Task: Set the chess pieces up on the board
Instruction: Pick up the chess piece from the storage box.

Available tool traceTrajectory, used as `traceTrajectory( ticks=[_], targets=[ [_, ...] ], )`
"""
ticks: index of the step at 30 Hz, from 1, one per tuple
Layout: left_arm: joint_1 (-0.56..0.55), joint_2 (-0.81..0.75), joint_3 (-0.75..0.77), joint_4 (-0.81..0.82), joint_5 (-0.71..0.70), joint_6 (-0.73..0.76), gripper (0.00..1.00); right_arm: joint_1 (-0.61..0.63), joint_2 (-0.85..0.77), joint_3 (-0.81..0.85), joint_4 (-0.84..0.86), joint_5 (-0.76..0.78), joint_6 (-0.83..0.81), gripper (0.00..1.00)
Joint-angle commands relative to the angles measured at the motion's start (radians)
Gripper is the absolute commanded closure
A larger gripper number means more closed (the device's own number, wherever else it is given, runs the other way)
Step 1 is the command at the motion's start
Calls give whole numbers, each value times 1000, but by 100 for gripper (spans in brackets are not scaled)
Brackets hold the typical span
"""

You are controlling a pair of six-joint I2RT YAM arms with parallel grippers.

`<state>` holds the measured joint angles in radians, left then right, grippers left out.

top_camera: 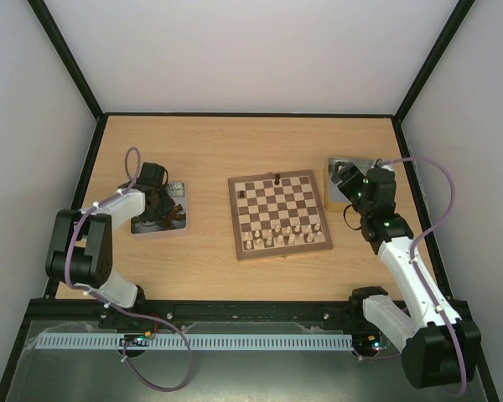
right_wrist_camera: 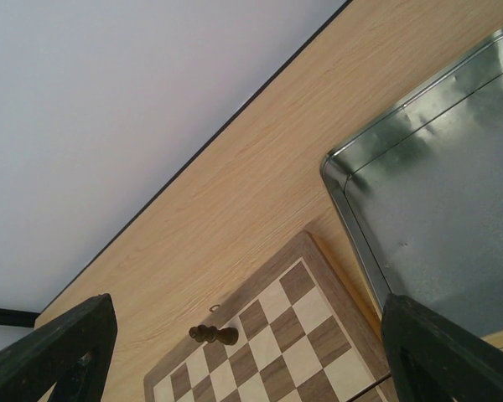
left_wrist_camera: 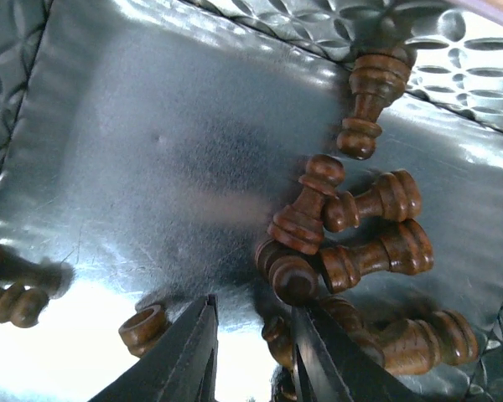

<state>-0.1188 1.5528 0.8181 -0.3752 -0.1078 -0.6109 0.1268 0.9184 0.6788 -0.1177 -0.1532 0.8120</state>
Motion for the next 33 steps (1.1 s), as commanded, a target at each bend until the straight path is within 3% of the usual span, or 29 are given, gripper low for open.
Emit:
traceTrajectory(
  ticks=[1,10,23,33],
  targets=[
    [5,32,23,34,-25,-10,73,4,-3,9,4,23,-11,15],
    [5,60,38,50,-30,-13,66,5,5,11,10,20,-10,15],
    [7,89,75,81,-54,-20,67,4,2,14,4,17,-8,15],
    [0,74,104,53,-59,-20,90,4,-3,14,1,17,-7,15]
  ],
)
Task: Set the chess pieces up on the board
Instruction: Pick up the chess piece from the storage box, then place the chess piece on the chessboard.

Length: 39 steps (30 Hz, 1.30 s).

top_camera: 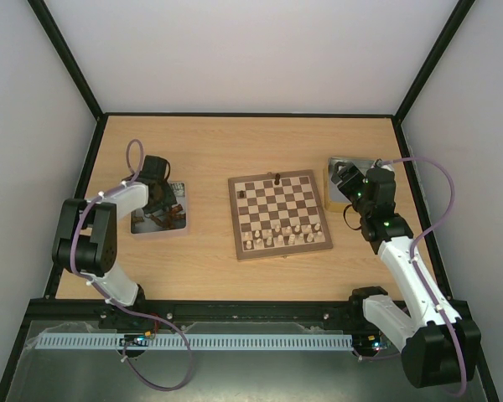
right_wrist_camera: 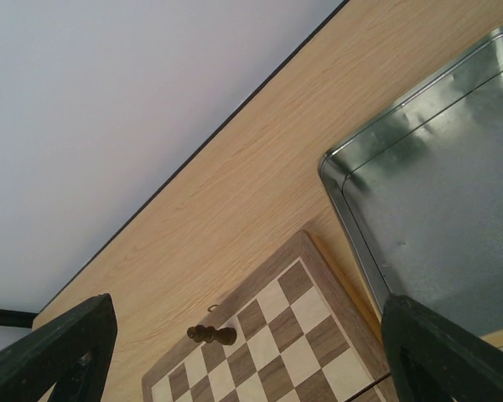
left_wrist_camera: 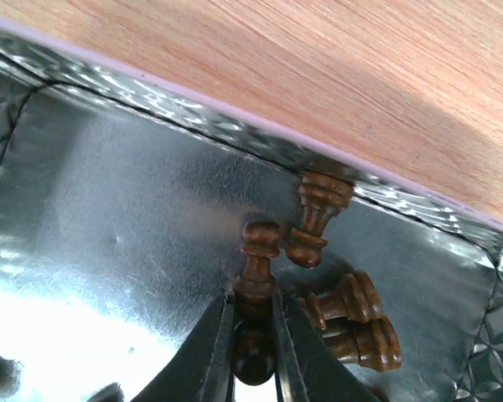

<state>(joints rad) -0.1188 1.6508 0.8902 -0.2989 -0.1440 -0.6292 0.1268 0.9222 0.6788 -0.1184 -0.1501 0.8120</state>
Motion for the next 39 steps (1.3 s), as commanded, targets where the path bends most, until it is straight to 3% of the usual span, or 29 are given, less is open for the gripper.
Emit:
traceTrajectory(
  ticks=[1,7,12,19,29,39],
  targets=[
    [-5,-32,35,-33,-25,1,90,5,-6,14,2,14,-7,15],
    [-42,-119,60,-95,-19,30,90,4,-6,14,5,8,-5,15],
    [-86,-165,100,-148,73,123,91,4,-3,11,14,-24,-13,15],
    [-257,-170,220,-221,140,210,90,5,15,-9,72,-157,-14,15],
    [-530,82,502,-247,88,219,89,5,-23,-30,18,-63,6,15],
    [-634,361,739,-332,15,218,89,4,-48,-38,-2,-28,-7,15]
  ],
)
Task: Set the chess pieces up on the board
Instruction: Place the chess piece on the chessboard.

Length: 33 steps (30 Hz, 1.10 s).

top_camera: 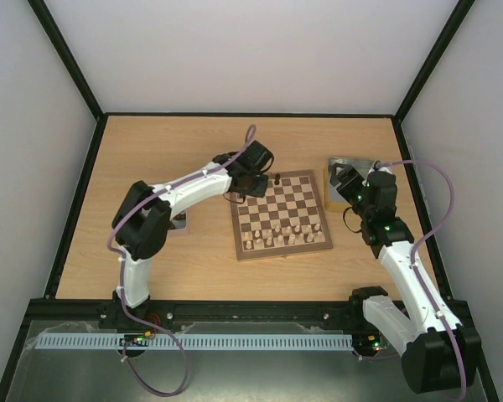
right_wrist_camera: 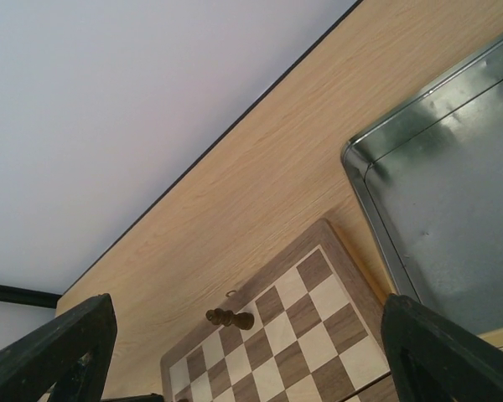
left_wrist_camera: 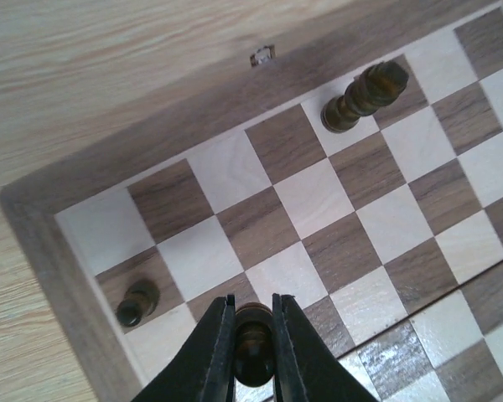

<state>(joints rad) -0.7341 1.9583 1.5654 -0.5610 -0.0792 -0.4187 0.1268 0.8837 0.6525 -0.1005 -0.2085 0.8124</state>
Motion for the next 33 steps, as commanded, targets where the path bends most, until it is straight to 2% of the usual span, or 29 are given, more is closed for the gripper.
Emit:
traceTrajectory(
  ticks=[1,12,22,33],
  targets=[
    [-22,71,73,-72,-53,2,89,5,-8,-12,-20,32,-7,15],
    [-22,174,131,-89,-150,-75,89,4,2,-15,-19,37,-16,14],
    [-16,207,135,-74,-146,-81,89,5,8,-10,-20,41,-19,14],
    [-9,217,136,-67,-138,-71,81,5,21,-6,-15,35,-17,14]
  ],
)
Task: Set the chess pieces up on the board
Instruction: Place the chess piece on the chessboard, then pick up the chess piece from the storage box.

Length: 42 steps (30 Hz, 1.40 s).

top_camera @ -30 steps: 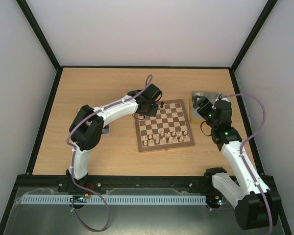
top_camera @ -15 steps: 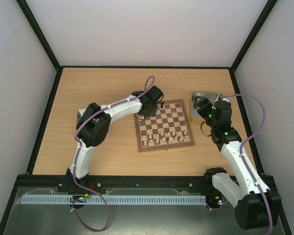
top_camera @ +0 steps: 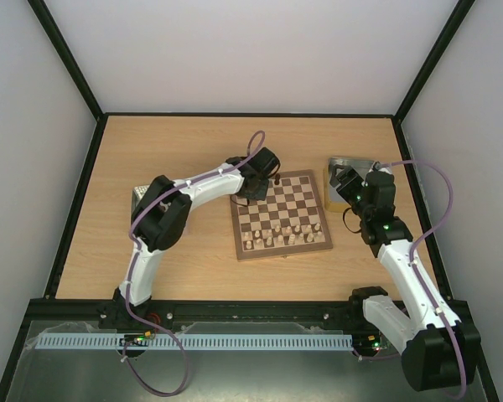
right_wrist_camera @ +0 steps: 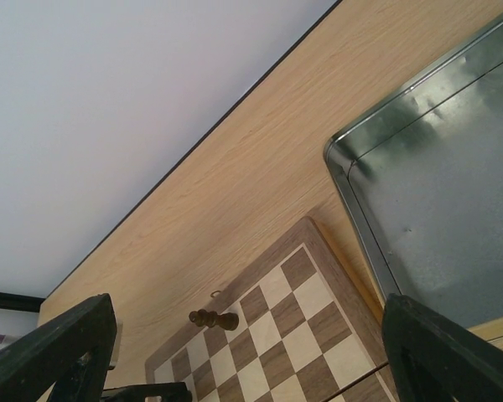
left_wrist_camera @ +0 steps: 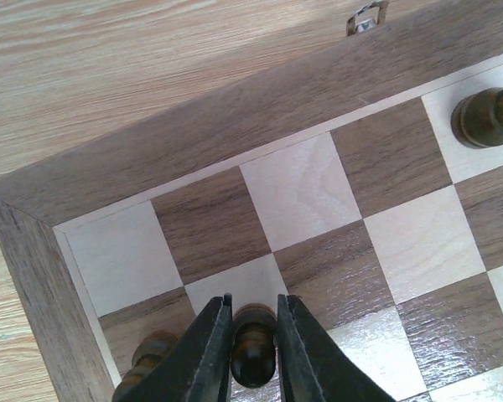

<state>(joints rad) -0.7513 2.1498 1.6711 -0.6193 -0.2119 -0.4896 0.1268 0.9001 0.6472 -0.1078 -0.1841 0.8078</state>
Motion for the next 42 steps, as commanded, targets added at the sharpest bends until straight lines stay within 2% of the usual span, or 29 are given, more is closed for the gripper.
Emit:
traceTrajectory(
  ticks=[1,12,18,27,33,38,42],
  targets=[
    [10,25,33,-9,-3,-1,80,5,6,0,-7,11,-12,14],
    [27,-17,89,-12,27,5,71,4,9,10,-11,9,-15,14],
    [59,-113,38,-6,13,-17,65,5,6,12,-15,7,-17,14],
    [189,-484,-350,109,-36,-127,56,4,9,12,-10,2,-16,14],
    [340,-691,-632,168,-10,-206,57,4,23,10,-3,-3,-11,14],
    [484,-801,-808,218,57,-238,60,4,28,9,2,-6,-7,15],
    [584,-823,-909,274,94,-258,63,4,36,11,7,-16,3,15]
  ],
)
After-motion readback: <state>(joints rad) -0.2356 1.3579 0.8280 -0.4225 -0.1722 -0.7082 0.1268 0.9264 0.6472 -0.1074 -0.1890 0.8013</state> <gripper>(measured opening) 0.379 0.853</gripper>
